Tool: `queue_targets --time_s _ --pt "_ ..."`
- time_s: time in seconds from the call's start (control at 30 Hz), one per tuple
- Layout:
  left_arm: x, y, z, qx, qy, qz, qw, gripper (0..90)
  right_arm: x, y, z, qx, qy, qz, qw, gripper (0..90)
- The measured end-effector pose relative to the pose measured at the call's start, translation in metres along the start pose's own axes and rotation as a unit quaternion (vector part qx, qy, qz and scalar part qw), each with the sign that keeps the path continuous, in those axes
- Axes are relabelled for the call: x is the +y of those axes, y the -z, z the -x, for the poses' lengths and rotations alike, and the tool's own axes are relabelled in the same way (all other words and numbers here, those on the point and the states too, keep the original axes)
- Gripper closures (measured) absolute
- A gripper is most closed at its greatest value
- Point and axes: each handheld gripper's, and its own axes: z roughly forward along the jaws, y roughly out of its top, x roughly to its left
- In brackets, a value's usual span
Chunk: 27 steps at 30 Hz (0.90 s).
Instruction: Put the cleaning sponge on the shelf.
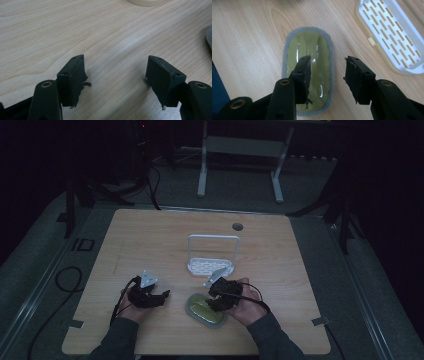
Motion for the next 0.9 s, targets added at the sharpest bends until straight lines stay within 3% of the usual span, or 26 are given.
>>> queue_targets --time_s 0.5,0.9 --pt "0.000 0.000 0.000 0.000 0.000 0.000 1.0000 32.3 0.010 -0.006 -0.004 0.017 0.002 -0.016 0.9997 54.0" --pt "0.000 0.000 0.000 0.000 0.001 0.000 1.0000 32.3 0.015 -0.012 -0.005 0.029 0.003 -0.044 0.9986 50.1"
